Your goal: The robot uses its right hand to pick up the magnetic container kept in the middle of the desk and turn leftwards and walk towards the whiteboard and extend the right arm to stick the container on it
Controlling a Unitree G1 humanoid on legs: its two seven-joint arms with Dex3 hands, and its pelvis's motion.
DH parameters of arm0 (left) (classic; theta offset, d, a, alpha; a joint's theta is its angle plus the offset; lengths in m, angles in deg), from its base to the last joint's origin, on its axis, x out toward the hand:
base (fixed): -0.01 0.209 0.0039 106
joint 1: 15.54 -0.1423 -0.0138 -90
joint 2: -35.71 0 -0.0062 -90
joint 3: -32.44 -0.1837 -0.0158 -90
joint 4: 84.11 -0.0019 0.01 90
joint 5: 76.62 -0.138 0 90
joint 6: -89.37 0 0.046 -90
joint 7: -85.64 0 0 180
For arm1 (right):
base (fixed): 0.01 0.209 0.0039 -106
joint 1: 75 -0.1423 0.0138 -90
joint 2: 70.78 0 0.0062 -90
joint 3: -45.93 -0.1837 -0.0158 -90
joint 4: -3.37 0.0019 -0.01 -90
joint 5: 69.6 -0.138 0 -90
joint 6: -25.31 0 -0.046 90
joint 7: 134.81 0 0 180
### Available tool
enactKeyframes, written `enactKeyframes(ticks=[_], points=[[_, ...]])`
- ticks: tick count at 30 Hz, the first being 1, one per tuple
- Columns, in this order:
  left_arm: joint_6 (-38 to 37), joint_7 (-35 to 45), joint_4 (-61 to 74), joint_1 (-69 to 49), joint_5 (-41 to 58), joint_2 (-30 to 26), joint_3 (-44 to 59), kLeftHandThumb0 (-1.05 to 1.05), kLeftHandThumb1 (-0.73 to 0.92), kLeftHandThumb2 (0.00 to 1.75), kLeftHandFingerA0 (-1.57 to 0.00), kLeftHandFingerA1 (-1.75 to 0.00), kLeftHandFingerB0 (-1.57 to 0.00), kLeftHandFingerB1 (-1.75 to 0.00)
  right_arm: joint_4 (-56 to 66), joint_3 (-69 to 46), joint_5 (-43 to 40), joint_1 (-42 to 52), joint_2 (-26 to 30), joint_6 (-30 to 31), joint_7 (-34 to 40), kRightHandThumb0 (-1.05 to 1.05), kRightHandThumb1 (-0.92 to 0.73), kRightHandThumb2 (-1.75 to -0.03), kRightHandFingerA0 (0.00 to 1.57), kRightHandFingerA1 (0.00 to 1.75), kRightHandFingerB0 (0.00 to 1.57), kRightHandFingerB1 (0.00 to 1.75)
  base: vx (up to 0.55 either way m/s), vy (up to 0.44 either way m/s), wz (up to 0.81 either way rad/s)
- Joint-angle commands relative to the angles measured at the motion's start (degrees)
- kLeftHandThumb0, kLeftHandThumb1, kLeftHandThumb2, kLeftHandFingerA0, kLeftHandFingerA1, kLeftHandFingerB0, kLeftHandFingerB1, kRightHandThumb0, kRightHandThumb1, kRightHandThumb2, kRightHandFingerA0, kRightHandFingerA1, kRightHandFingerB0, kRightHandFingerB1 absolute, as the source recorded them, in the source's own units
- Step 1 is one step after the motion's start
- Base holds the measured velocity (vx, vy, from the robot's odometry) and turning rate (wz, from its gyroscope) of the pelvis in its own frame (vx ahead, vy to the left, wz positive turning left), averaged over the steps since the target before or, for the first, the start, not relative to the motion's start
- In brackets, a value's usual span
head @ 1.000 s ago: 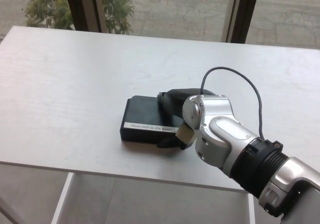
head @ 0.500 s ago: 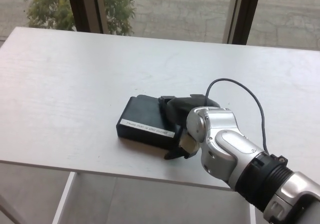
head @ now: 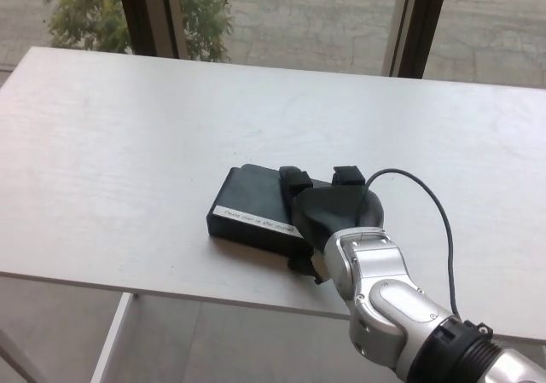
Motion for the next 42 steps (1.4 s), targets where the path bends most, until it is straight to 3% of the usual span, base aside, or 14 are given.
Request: enactKeyframes(ticks=[1,10,13,16,20,25,26,27,34,37,38,39,41,42], points=[[-6.24,-1.42,-0.29,-0.34,-1.12,-0.27,-0.47,0.06,0.59,1.13,-1.02,-1.01,-0.91,-0.96,-3.63,-1.69,1.29,4.88,-0.42,3.71,6.62,-0.35,-0.75,-0.67,0.76,1.54,0.32,0.59,0.0,0.0,0.0],[-7.16,-2.84,-1.1,1.18,-1.17,1.12,-1.36,0.11,0.64,1.05,-1.03,-1.02,-0.9,-0.96,-4.55,-8.94,-0.48,6.48,-7.71,5.07,14.48,-0.34,-0.77,-0.67,0.81,1.58,0.36,0.45,0.0,0.0,0.0],[-10.46,-2.05,-4.06,1.52,-0.52,0.73,-0.96,0.11,0.58,1.12,-1.04,-1.04,-0.92,-0.97,-3.47,-10.39,-1.22,7.6,-8.15,3.08,15.5,-0.33,-0.79,-0.7,0.85,1.63,0.67,0.51,0.0,0.0,0.0],[-11.59,-2.32,-4.98,1.18,-0.71,0.25,-0.76,0.11,0.59,1.12,-1.03,-1.05,-0.93,-0.98,-3.19,-10.95,-1.61,8.1,-7.74,1.32,15.74,-0.32,-0.83,-0.71,0.85,1.63,0.72,0.67,0.0,0.0,0.0],[-11.93,-3.46,-7.0,1.33,-1.05,-0.31,-0.48,0.09,0.71,0.93,-1.02,-1.02,-0.91,-1.0,-2.4,-11.54,-2.08,8.82,-6.53,-2.48,16.96,-0.31,-0.8,-0.68,0.87,1.64,0.74,0.57,0.0,0.0,0.0],[-11.24,-5.93,-7.78,1.7,-3.14,-0.54,-1.52,0.07,0.7,0.91,-1.02,-0.99,-0.9,-1.0,-2.13,-11.76,-1.45,9.53,-5.4,-7.05,21.75,-0.31,-0.78,-0.68,0.89,1.67,0.76,0.69,0.0,0.0,0.0],[-10.92,-6.44,-8.08,1.8,-3.52,-0.75,-1.7,0.06,0.65,0.91,-1.09,-0.95,-0.95,-0.92,-2.21,-11.76,-1.59,9.63,-5.17,-8.54,22.52,-0.42,-0.82,-0.64,0.91,1.75,0.61,0.77,0.0,0.0,0.0],[-11.18,-6.69,-8.27,1.91,-3.83,-0.8,-1.95,0.09,0.68,0.92,-1.05,-1.01,-0.91,-0.96,-1.81,-11.42,-1.32,9.86,-4.27,-10.98,24.13,-0.36,-0.69,-0.65,0.89,1.69,0.76,0.68,0.0,0.0,0.0],[-13.09,-5.32,-9.53,2.03,-3.18,-1.34,-2.55,0.08,0.71,0.92,-1.02,-1.02,-0.9,-0.97,-0.57,-7.78,1.52,8.21,2.23,-23.64,29.95,-0.34,-0.73,-0.61,0.77,1.73,0.72,0.94,0.0,0.0,0.0],[-13.17,-5.53,-9.42,1.86,-3.57,-1.58,-2.87,0.09,0.69,0.96,-1.02,-1.01,-0.9,-0.98,1.03,-6.38,2.92,6.76,4.93,-25.67,29.25,-0.35,-0.71,-0.61,0.79,1.73,0.74,0.89,0.0,0.0,0.0],[-13.52,-5.79,-8.64,1.44,-3.87,-1.47,-3.05,0.07,0.61,1.14,-1.0,-1.01,-0.91,-0.96,1.03,-6.07,3.06,6.22,5.5,-26.59,29.74,-0.38,-0.5,-0.92,1.1,1.33,0.76,0.92,0.0,0.0,0.0],[-13.87,-5.67,-8.49,1.32,-3.76,-1.35,-3.11,0.07,0.61,1.14,-1.0,-1.01,-0.92,-0.96,1.32,-5.97,3.03,5.93,6.15,-27.53,30.32,-0.39,-0.62,-0.6,0.79,1.7,0.8,0.82,0.0,0.0,0.0],[-14.36,-6.01,-8.94,1.43,-4.13,-1.39,-3.39,0.07,0.6,1.13,-1.01,-1.01,-0.92,-0.96,1.44,-6.06,2.85,5.56,7.09,-29.02,31.95,-0.44,-0.59,-0.6,0.81,1.71,0.82,0.69,0.0,0.0,0.0],[-14.45,-6.37,-9.14,1.49,-4.43,-1.39,-3.56,0.08,0.7,0.95,-1.02,-0.99,-0.89,-0.97,1.51,-6.16,2.63,5.51,7.35,-29.37,32.27,-0.45,-0.59,-0.61,0.83,1.71,0.81,0.66,0.0,0.0,0.0]])
